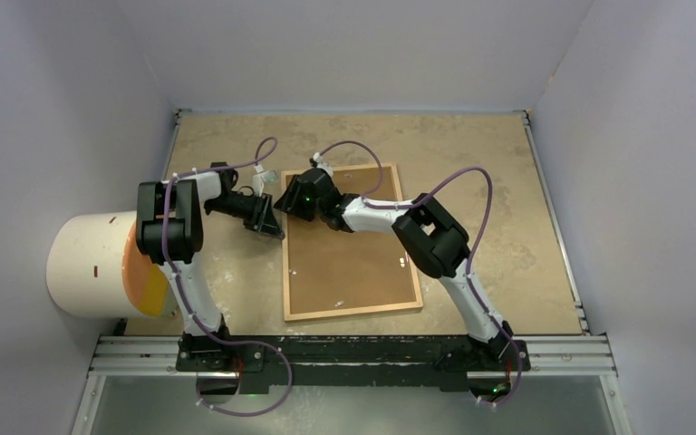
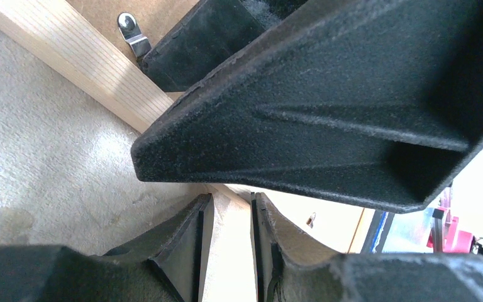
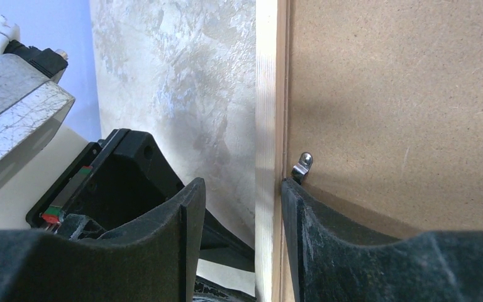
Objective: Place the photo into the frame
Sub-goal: Install the photo frame at the center of the board.
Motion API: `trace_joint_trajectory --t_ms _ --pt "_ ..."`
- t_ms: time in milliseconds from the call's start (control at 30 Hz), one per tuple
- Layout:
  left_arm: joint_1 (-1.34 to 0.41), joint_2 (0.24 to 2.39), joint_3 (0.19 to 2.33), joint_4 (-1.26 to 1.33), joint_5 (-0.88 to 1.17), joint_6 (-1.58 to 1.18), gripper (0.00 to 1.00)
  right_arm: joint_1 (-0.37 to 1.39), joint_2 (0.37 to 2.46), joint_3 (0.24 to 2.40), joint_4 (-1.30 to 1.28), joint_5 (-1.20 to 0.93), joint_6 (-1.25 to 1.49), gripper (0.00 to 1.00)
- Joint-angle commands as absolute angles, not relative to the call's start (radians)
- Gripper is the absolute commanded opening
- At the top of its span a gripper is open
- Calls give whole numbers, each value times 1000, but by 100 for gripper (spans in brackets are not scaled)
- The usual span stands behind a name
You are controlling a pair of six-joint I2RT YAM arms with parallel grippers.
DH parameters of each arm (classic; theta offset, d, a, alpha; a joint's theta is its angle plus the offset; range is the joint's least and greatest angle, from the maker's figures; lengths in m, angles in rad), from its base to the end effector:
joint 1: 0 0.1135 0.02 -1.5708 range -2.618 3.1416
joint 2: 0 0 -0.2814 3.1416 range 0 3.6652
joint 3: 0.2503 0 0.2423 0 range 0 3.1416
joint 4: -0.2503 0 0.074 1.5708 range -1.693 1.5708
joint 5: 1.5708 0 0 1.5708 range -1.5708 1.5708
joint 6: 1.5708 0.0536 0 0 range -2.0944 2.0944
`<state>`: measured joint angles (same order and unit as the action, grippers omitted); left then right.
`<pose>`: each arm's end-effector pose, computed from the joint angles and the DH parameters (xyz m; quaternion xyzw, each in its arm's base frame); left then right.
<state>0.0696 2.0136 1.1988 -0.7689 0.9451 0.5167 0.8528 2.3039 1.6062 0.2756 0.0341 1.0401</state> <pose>0.3461 -0.0194 0.1327 0.1945 0.8689 -0.4374 0.1260 0.3587 0.4078 0.1655 0.0877 0.8349 0.4324 0.3292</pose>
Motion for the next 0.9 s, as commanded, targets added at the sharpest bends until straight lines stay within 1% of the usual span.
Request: trace_joint_trajectory --t_ms 0,100,267,400,567,700,733,867 --pt "52 2020 1161 -730 786 601 32 858 2315 1613 245 31 1039 51" --pt "52 2007 1165 -757 775 625 33 857 2251 1569 272 13 1017 53" --pt "55 1971 1180 -808 741 677 33 810 2085 1454 318 3 987 61" --pt "55 1942 1180 -830 707 702 33 732 1942 1356 298 5 963 67" --pt "44 1900 1124 -796 632 716 32 595 1802 1205 234 60 915 76" --pt "8 1870 1054 -741 579 702 32 455 1735 1093 203 108 877 80" --pt "-26 1863 1035 -725 561 696 32 426 1728 1075 194 118 864 81" --pt "-84 1845 993 -689 514 676 32 345 1764 1075 164 105 817 85"
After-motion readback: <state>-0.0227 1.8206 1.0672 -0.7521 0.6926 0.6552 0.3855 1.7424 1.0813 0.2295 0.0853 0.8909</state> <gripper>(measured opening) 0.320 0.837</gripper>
